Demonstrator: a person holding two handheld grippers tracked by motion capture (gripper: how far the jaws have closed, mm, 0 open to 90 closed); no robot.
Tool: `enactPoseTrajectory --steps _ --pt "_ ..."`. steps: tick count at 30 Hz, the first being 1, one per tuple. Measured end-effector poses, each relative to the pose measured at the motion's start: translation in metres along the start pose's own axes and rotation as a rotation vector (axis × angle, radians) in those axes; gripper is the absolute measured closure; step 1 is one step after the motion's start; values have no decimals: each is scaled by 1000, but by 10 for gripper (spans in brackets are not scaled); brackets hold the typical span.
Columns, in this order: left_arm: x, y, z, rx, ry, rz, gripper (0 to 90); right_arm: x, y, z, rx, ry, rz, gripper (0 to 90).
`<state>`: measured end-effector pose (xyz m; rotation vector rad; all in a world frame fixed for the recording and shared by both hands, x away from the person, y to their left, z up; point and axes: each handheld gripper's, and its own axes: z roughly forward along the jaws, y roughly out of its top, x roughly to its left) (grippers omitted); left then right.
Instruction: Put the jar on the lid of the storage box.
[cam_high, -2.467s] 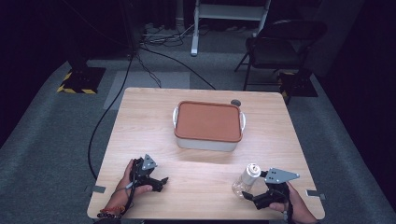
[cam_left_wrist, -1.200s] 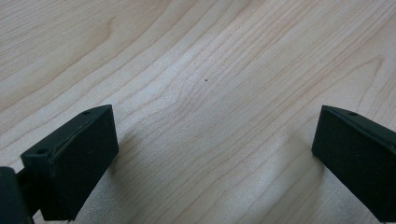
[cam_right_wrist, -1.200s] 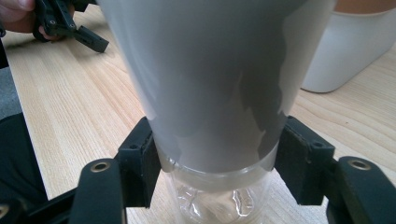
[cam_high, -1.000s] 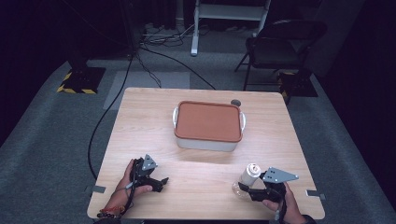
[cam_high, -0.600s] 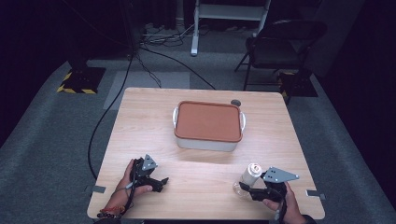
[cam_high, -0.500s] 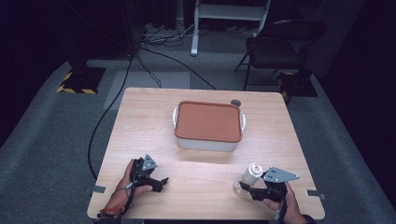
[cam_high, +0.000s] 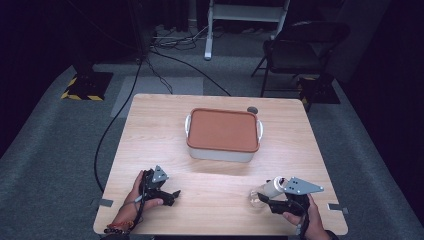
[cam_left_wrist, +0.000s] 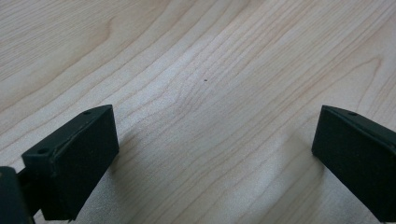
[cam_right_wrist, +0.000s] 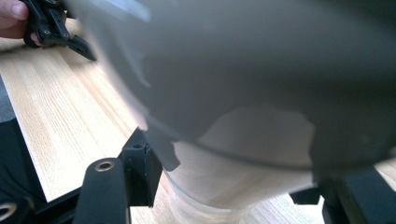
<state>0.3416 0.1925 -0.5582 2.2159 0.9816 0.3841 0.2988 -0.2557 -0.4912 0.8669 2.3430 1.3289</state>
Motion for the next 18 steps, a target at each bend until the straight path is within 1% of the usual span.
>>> enactPoseTrajectory --steps 5,18 --pt "0 0 0 0 1 0 5 1 4 -1 2 -8 3 402" --pt "0 0 0 0 1 0 5 3 24 -2 3 -21 0 402"
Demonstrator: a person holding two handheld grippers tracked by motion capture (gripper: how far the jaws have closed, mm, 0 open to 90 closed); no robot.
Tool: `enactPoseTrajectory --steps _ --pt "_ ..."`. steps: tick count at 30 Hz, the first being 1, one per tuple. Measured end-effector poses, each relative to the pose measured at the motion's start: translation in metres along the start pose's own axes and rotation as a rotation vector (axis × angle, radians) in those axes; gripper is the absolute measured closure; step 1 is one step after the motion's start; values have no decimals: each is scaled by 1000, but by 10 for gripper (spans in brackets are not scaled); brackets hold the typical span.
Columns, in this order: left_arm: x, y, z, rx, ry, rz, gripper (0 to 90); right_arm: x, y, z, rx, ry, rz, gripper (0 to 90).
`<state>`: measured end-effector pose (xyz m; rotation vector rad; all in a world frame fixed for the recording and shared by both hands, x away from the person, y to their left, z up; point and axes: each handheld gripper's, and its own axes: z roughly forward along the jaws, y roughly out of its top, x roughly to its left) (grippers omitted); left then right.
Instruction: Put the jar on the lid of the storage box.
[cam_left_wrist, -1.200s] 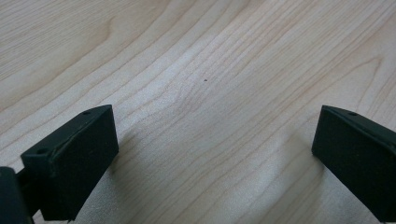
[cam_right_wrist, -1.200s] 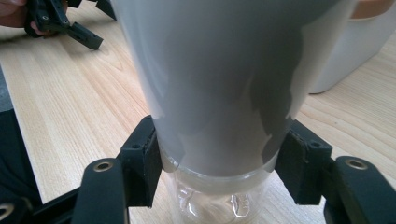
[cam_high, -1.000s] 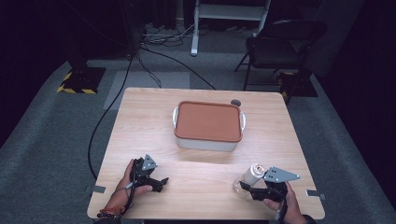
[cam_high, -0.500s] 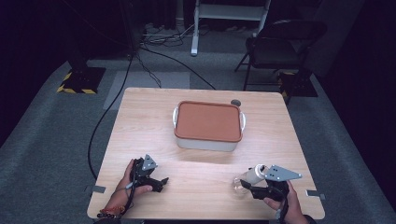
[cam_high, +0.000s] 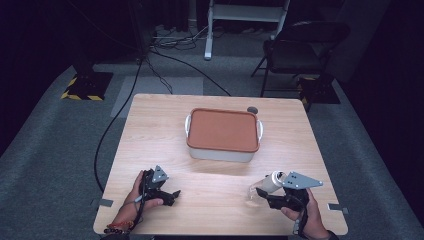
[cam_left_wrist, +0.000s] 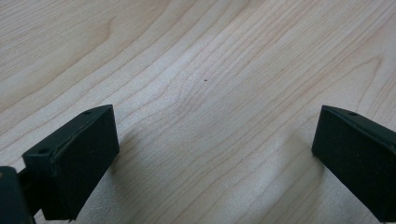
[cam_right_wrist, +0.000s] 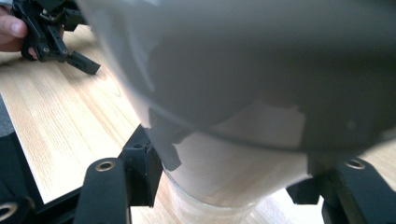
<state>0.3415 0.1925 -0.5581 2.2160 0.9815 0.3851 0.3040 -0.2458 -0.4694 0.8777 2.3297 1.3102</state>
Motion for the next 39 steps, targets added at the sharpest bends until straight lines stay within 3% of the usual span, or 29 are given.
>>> enactPoseTrajectory --steps 39 --pt "0 0 0 0 0 0 5 -9 56 19 24 7 -40 404"
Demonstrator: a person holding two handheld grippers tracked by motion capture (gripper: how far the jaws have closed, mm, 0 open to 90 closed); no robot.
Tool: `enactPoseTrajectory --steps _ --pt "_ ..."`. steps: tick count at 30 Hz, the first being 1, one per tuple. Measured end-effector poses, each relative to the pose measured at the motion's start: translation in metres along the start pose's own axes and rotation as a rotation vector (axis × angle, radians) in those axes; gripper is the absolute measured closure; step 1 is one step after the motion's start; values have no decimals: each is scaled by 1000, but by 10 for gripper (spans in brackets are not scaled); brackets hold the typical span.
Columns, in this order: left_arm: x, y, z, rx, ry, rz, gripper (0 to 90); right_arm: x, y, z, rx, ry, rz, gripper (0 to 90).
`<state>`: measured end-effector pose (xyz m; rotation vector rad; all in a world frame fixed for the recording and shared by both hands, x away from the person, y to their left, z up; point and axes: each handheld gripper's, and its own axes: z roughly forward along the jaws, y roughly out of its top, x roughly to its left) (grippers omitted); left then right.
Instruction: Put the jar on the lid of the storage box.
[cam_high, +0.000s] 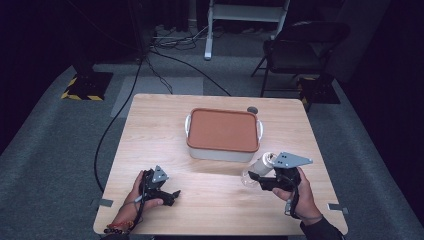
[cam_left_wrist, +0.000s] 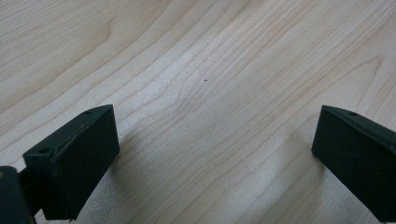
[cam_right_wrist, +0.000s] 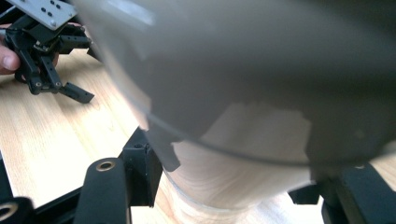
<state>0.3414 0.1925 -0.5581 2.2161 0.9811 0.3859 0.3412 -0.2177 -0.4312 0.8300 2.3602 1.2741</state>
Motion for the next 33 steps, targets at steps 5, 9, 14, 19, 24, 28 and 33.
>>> enactPoseTrajectory --steps 5,9,14,19,24,28,33 --pt "0 0 0 0 0 0 5 -2 8 1 4 -4 -5 404" --pt "0 0 0 0 0 0 5 -5 14 1 7 -11 -6 404" --pt "0 0 0 0 0 0 5 -8 23 3 15 -21 -18 404" --pt "0 0 0 0 0 0 6 -12 32 4 21 -30 -24 404" --pt "0 0 0 0 0 0 5 -15 41 5 23 -33 -24 404" --pt "0 0 0 0 0 0 6 -17 49 7 28 -35 -29 404" --pt "0 0 0 0 0 0 5 -19 56 11 37 -41 -32 404"
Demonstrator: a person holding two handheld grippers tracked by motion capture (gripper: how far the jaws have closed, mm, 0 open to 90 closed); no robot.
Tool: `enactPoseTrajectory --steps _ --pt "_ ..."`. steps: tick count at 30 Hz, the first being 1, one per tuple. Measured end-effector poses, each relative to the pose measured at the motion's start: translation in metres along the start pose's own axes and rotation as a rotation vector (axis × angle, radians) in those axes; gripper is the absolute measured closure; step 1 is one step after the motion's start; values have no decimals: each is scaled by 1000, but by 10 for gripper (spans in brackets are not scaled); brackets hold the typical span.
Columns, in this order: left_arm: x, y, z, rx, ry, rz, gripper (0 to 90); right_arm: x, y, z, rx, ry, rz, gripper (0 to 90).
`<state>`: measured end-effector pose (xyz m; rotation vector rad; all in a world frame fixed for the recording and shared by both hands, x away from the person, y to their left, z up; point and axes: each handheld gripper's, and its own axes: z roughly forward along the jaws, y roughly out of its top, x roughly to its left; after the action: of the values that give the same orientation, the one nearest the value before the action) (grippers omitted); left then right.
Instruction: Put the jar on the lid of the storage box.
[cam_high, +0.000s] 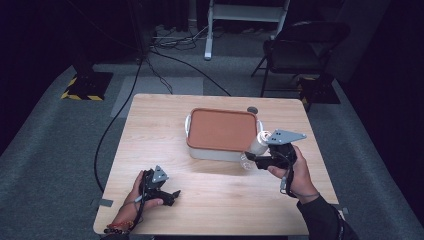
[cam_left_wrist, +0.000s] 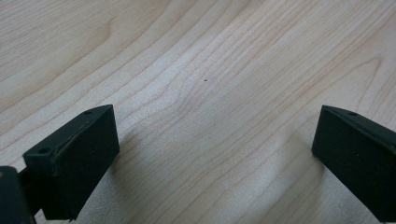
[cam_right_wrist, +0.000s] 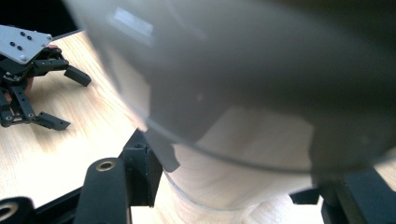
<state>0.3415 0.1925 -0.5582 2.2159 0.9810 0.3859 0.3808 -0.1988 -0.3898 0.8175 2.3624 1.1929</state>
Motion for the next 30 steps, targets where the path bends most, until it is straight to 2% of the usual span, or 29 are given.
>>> enactPoseTrajectory --steps 19,30 --pt "0 0 0 0 0 0 6 -12 24 15 21 -25 3 405" --pt "0 0 0 0 0 0 5 -21 34 29 40 -47 9 405"
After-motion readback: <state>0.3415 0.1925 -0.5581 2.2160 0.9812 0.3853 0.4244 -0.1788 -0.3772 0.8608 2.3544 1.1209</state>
